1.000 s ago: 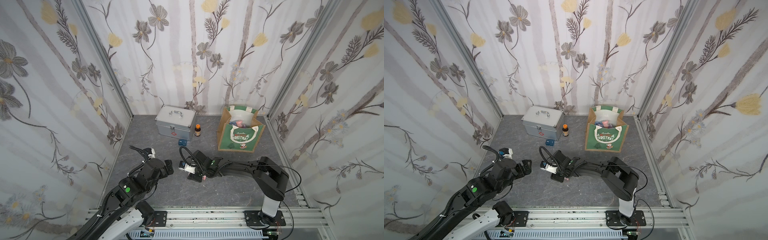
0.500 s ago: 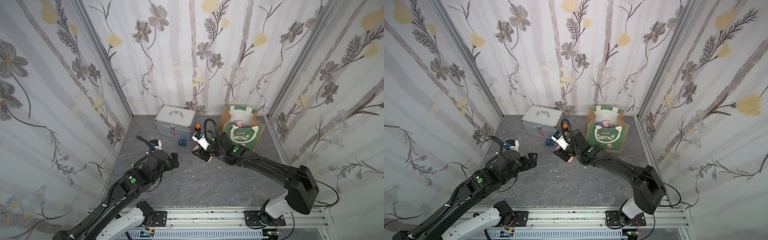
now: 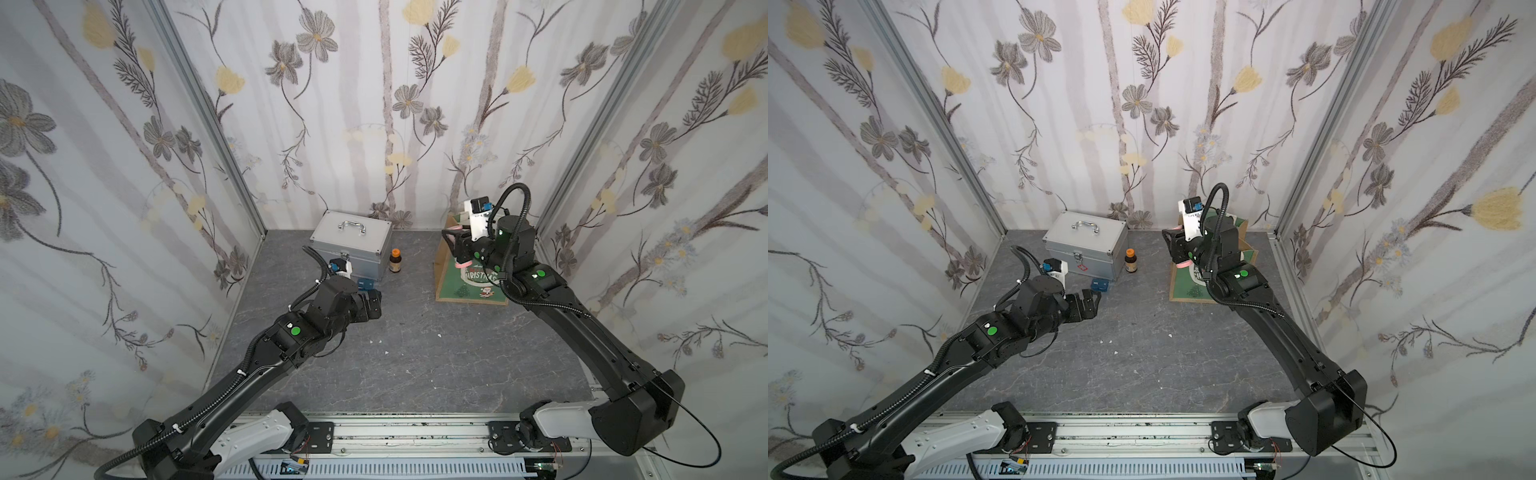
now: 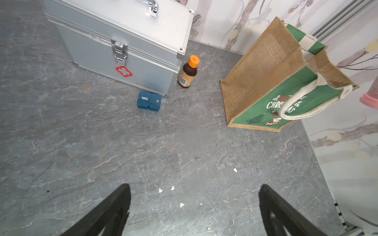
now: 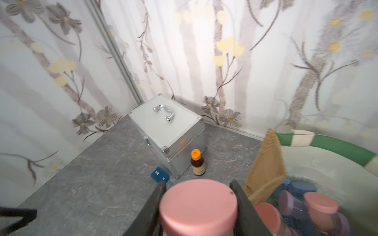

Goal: Put the hourglass into the canvas bag
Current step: Place the hourglass in the canvas bag.

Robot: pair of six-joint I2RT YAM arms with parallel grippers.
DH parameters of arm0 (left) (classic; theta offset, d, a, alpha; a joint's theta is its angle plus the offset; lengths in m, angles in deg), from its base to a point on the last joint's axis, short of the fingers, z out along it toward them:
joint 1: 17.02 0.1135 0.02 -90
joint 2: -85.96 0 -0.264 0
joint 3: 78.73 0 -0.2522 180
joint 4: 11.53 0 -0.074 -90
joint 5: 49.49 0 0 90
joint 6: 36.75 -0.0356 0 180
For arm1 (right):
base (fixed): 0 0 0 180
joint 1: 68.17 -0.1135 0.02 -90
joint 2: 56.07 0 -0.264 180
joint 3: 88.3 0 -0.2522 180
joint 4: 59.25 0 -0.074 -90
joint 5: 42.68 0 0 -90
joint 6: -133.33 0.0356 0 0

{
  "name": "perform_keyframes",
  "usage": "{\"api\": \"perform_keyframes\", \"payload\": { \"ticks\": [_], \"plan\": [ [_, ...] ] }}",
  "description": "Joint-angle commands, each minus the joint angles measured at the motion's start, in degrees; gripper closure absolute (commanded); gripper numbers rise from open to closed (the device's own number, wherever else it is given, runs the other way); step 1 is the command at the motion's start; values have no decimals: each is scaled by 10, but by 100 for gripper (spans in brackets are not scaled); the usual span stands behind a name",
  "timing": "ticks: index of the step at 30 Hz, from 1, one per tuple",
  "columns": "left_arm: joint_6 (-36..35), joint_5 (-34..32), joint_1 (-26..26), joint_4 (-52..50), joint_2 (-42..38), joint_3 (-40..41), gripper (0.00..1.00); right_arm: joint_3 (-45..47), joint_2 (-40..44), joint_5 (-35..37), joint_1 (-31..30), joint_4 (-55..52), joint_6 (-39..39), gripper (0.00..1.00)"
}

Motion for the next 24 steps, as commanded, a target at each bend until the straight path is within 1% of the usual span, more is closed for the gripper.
{"api": "perform_keyframes", "payload": {
  "ticks": [1,4,7,10,13,17,24],
  "plan": [
    [-14,21,1,46,20,-14,0,-16,-4,67,22,4,18,72],
    [-15,30,1,58,40,-22,0,-25,-19,116,42,14,16,73],
    [-18,36,1,70,57,-27,0,-44,-49,151,56,19,9,73],
    [-18,40,1,76,71,-34,0,-65,-96,187,66,24,1,73],
    [-15,41,1,89,78,-31,0,-96,-140,188,84,26,1,73],
    [-12,44,3,96,88,-30,0,-132,-201,201,92,19,-12,73],
    [-8,36,7,108,97,-21,0,-136,-276,180,102,13,-6,71]
  ]
}}
